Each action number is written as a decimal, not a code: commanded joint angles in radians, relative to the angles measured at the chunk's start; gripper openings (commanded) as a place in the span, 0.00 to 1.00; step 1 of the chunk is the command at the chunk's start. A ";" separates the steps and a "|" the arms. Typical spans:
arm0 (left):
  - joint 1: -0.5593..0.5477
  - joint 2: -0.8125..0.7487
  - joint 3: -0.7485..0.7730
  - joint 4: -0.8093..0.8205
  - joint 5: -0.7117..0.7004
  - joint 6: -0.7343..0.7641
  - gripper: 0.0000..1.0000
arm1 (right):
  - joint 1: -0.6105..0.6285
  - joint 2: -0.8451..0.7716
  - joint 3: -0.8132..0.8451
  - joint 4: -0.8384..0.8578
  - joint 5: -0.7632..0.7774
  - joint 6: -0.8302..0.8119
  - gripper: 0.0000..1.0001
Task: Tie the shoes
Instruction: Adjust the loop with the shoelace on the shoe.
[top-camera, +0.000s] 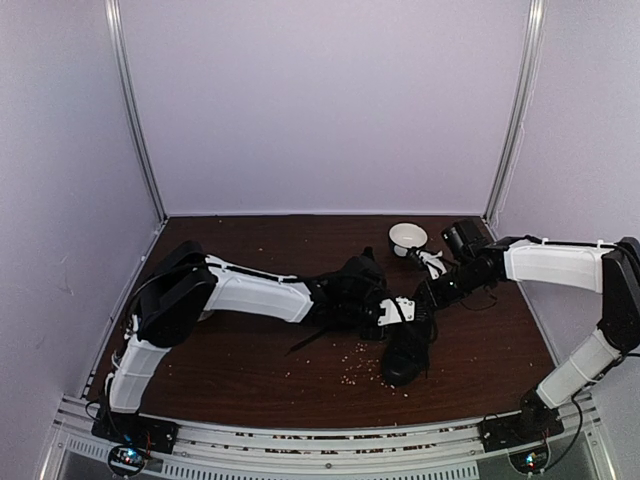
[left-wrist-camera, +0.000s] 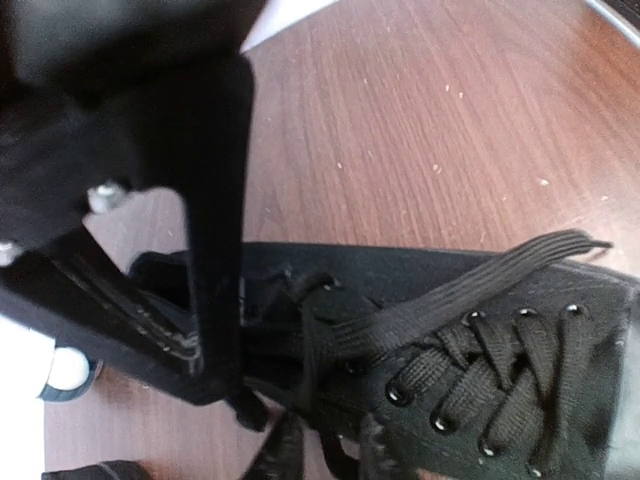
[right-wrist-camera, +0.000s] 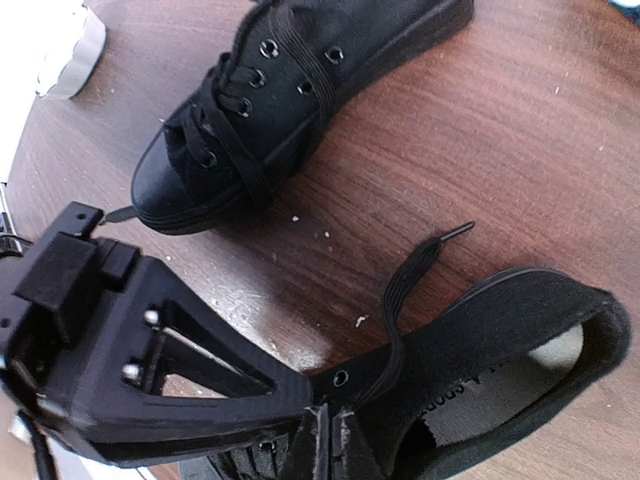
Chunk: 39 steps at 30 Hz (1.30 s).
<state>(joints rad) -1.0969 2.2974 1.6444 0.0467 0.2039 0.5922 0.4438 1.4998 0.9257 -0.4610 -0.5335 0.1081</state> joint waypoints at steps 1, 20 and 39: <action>-0.002 -0.136 -0.044 -0.003 0.014 -0.003 0.25 | 0.004 -0.052 0.009 -0.014 0.031 0.008 0.00; 0.040 -0.141 -0.065 -0.073 0.182 -0.112 0.66 | 0.004 -0.072 -0.001 -0.018 0.028 0.016 0.00; 0.048 -0.192 -0.135 0.195 0.004 -0.421 0.41 | 0.005 -0.064 -0.001 -0.024 0.016 0.005 0.00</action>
<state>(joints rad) -1.0470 2.1689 1.5528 0.1150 0.3859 0.2390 0.4438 1.4528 0.9253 -0.4789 -0.5220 0.1184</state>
